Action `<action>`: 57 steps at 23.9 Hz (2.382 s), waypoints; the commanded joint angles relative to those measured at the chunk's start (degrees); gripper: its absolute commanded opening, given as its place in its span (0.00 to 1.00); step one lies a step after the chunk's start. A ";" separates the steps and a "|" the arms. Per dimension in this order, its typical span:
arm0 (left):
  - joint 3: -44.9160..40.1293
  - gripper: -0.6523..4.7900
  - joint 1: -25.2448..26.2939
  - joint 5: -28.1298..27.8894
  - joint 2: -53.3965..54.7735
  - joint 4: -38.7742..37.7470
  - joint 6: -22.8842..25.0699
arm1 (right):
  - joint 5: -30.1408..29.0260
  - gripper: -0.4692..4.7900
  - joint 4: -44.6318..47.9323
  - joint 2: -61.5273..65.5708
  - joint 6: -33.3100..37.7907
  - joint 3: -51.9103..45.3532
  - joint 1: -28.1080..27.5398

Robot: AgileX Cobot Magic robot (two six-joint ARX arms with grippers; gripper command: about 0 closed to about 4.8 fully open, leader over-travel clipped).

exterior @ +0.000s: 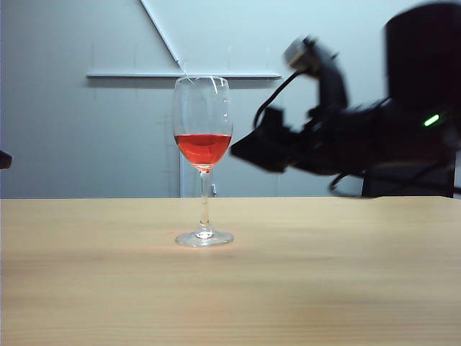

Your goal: Gently pick up the goblet, rotate it counterclockwise for two full turns (viewing from above), and then place it back on the table.

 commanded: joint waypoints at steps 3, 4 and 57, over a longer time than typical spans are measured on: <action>0.20 0.11 0.07 0.15 0.02 0.74 0.02 | -1.86 0.71 2.32 7.10 0.00 6.03 1.86; 0.20 0.11 0.07 0.15 0.02 0.72 0.02 | -0.04 0.69 2.16 8.37 -0.07 7.13 2.78; 0.20 0.11 0.09 0.15 -0.33 0.68 0.02 | 0.57 0.08 4.15 17.55 3.34 18.34 4.02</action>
